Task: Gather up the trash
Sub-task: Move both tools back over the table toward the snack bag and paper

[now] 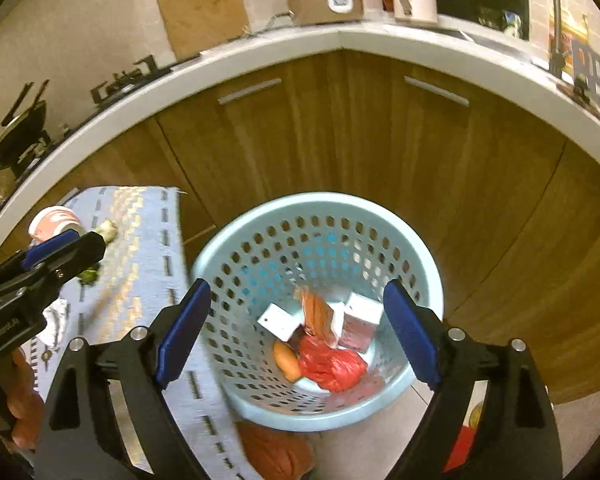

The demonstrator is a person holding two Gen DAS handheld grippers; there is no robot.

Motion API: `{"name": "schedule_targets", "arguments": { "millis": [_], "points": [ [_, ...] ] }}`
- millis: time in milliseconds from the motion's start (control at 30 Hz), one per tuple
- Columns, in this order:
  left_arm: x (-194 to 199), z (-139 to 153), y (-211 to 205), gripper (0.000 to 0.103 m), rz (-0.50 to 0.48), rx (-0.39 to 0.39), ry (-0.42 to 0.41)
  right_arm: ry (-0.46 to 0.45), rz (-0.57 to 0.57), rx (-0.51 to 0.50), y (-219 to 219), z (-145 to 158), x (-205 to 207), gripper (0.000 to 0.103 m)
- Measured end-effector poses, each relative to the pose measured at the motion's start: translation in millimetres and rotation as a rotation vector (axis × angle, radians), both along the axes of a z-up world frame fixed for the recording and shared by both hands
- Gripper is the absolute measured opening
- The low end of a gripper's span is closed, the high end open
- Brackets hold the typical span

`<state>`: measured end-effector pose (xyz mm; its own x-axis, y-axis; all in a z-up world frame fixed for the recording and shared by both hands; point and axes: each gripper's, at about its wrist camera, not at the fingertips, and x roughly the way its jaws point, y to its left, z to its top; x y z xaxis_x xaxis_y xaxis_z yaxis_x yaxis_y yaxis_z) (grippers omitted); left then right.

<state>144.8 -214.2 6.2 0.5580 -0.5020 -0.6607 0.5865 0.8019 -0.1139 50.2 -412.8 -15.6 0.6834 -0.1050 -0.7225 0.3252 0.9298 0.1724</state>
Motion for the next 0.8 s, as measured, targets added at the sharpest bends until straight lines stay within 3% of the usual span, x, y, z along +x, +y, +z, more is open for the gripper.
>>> {"name": "schedule_targets", "arguments": {
  "millis": [267,433,533,600,800],
  "points": [
    [-1,30,71,0.063,0.119,-0.055,-0.052,-0.113,0.138,-0.032,66,36,2,0.084],
    [2,40,125,0.066,0.216,-0.043,-0.091,-0.139,0.243,-0.053,118,43,12,0.084],
    [5,39,159,0.066,0.269,-0.045,-0.089,-0.127,0.294,-0.059,145,41,21,0.083],
    [9,37,180,0.060,0.291,-0.058,-0.086,-0.112,0.328,-0.056,161,37,28,0.083],
    [25,16,232,0.058,0.368,-0.079,-0.012,-0.051,0.446,-0.050,217,18,47,0.083]
  ]
}}
